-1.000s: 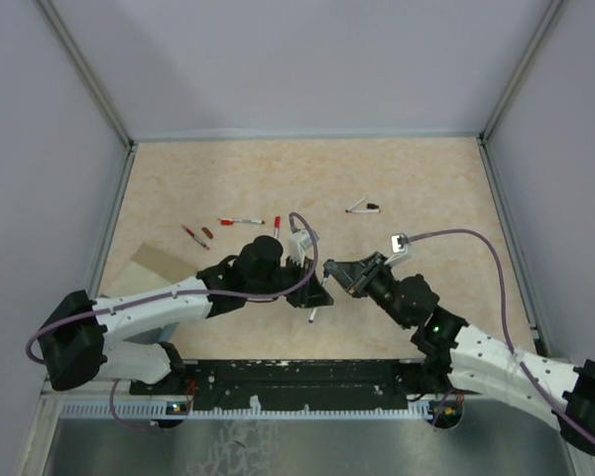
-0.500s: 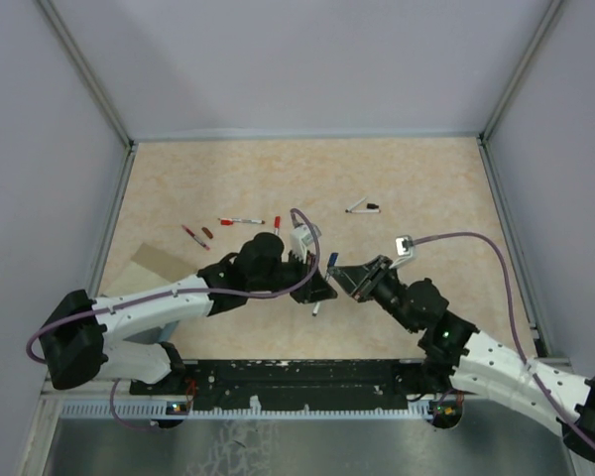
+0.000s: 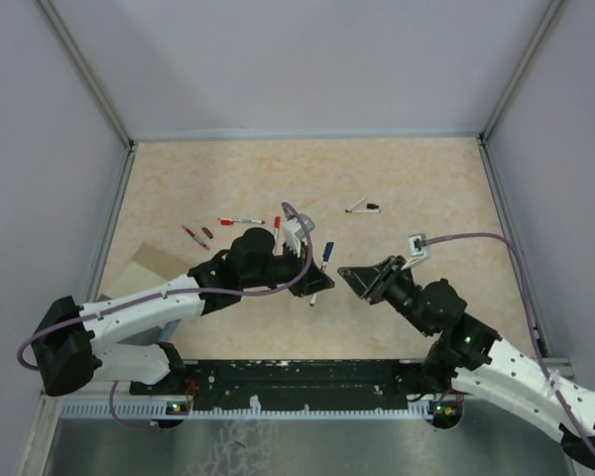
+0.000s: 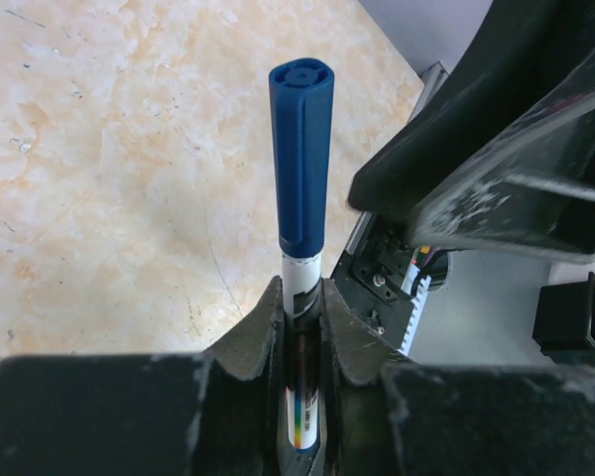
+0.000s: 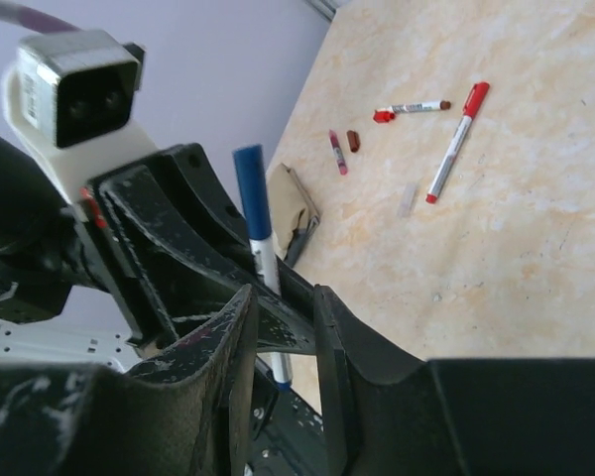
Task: Insert the pens into the pen caps
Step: Insert the pen cap onto the pen, then press the pen cap onto the pen.
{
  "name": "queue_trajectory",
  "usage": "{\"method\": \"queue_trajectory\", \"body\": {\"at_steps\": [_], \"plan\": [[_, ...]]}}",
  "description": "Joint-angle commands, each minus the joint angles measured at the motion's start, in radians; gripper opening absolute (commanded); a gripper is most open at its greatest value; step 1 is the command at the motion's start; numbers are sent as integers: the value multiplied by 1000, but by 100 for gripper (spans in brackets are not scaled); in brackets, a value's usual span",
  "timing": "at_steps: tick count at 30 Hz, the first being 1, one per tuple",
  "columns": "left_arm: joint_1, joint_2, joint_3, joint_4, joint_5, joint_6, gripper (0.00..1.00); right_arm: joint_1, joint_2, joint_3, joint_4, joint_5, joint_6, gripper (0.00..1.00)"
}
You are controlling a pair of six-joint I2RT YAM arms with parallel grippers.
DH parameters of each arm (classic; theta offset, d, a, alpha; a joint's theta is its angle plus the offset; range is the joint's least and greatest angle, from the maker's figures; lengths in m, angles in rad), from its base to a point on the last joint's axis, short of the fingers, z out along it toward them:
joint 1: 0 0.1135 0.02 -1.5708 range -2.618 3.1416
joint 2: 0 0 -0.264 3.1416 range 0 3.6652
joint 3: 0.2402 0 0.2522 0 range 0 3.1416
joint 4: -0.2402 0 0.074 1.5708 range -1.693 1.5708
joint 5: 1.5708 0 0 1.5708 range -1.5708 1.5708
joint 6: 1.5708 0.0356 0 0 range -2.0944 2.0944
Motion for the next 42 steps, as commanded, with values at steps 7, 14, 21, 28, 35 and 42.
{"method": "queue_trajectory", "body": {"at_steps": [7,14,21,28,35,42], "plan": [[1,-33,-12,3,82,41,0,8,59,237,-111,81,-116,33],[2,-45,-25,14,111,46,0,9,219,334,-75,34,-136,33],[2,-61,-38,23,123,37,0,8,278,365,-87,37,-127,33],[2,-60,-43,37,150,40,0,7,299,349,-56,3,-109,33],[2,-65,-42,43,155,44,0,7,320,343,-35,-29,-98,31],[2,-95,-31,37,96,61,0,7,305,293,-10,-51,-69,8]]}}
